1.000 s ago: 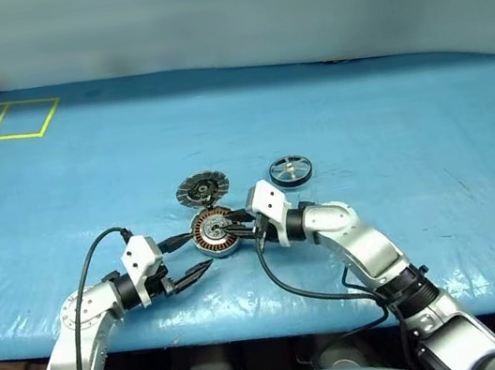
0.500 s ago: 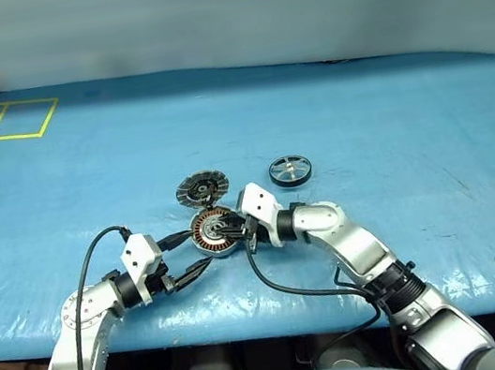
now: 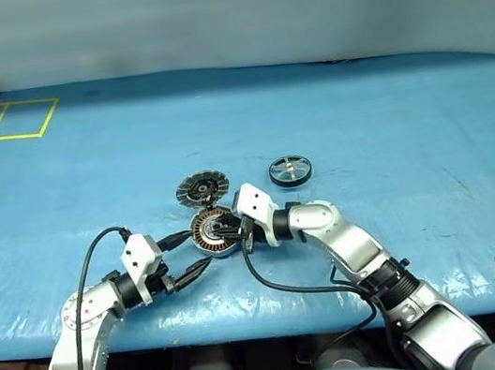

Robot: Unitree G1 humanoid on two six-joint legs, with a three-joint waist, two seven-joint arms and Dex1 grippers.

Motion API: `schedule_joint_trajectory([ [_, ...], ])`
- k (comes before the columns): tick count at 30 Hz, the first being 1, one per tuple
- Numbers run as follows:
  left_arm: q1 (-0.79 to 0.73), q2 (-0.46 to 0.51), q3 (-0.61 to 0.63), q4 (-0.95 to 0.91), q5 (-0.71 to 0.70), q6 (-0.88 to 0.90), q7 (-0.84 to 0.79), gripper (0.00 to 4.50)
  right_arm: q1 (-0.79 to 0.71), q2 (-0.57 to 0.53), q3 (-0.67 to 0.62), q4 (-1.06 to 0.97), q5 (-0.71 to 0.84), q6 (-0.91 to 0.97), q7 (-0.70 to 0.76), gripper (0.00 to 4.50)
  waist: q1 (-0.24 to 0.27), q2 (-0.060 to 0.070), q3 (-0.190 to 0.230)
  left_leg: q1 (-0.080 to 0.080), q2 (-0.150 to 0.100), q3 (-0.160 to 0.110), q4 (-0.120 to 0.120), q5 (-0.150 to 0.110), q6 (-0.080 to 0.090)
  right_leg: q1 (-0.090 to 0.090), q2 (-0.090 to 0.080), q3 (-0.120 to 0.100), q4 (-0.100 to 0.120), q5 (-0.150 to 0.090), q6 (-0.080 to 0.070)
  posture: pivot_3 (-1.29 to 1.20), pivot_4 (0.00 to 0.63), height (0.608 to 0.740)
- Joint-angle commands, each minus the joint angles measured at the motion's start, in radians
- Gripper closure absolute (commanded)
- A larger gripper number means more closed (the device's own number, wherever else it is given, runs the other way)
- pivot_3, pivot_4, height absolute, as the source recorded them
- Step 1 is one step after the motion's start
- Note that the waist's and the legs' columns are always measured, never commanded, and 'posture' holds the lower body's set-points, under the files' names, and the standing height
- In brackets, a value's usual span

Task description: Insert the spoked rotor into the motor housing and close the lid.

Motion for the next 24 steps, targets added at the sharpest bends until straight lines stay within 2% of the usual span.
schedule_joint_trajectory([
  [1,0.003,0.0,0.004,-0.044,-0.011,-0.001,0.002,1.08,-0.015,0.005,-0.008,-0.009,-0.001,-0.014,0.001,3.84,0.0,0.0,0.0,0.0,0.0,0.0,0.0,0.0,0.0,0.0,0.0,0.0,0.0,0.0,0.0,0.0,0.15,0.74],
  [23,0.014,-0.001,0.001,-0.027,-0.004,-0.017,0.001,1.08,-0.012,0.015,-0.016,-0.004,0.013,-0.01,0.009,3.84,0.0,0.0,0.0,0.0,0.0,0.0,0.0,0.0,0.0,0.0,0.0,0.0,0.0,0.0,0.0,0.0,0.15,0.74],
  [24,0.016,-0.001,0.001,-0.029,-0.004,-0.017,0.002,1.08,-0.012,0.013,-0.015,-0.005,0.01,-0.01,0.009,3.49,0.0,0.0,0.0,0.0,0.0,0.0,0.0,0.0,0.0,0.0,0.0,0.0,0.0,0.0,0.0,0.0,0.15,0.74],
])
